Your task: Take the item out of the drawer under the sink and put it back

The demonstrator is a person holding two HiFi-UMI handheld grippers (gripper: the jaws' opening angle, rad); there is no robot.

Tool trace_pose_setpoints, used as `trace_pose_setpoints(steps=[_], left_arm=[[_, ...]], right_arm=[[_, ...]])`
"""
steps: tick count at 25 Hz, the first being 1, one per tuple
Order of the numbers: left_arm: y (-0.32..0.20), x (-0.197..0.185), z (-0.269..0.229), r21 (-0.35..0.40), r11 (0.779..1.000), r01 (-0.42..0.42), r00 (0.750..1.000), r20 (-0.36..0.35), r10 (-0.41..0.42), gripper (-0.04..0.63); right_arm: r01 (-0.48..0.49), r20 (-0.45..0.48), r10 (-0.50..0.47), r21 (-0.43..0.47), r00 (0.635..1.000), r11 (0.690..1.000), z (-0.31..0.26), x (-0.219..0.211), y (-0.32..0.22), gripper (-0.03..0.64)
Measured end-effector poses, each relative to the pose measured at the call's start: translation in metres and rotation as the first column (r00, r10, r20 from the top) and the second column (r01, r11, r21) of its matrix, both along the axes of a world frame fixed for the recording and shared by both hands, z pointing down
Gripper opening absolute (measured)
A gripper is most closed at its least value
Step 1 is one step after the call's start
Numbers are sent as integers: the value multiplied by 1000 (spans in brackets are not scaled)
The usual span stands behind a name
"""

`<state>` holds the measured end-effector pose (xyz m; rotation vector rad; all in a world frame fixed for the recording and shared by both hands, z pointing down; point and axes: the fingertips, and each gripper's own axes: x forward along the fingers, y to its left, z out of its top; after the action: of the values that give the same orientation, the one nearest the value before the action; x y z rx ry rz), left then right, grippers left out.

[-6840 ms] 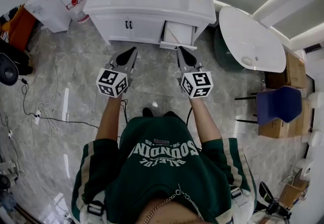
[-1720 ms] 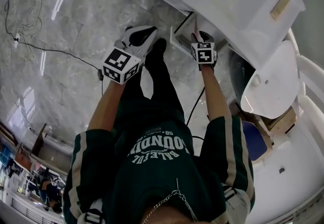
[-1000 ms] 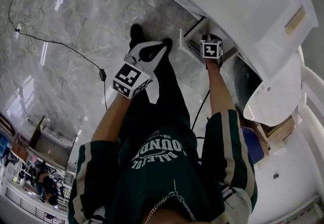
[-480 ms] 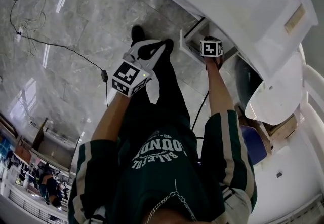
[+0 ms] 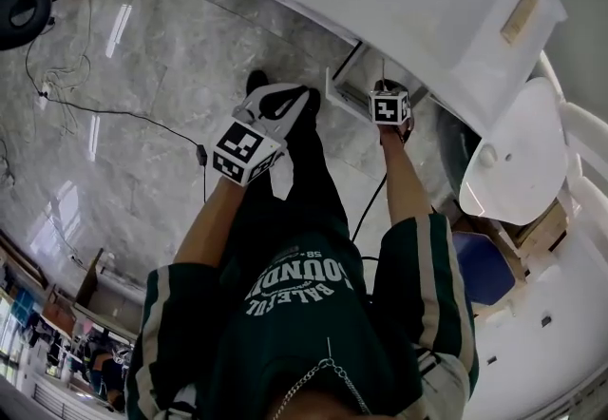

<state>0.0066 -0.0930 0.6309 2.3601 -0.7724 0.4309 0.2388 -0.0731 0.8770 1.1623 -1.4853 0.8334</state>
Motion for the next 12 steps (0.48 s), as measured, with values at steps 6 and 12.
trace_pose_setpoints(steps=[6, 12], left_arm=[[-1, 5, -26, 19, 999, -48, 999, -5, 48, 49], [-9, -3, -49, 46, 996, -72, 997, 3, 72, 49]], right_arm=[[28, 0, -28, 64, 1000, 998, -39, -13, 10, 49], [11, 42, -16, 127, 999, 992, -82, -38, 18, 49]])
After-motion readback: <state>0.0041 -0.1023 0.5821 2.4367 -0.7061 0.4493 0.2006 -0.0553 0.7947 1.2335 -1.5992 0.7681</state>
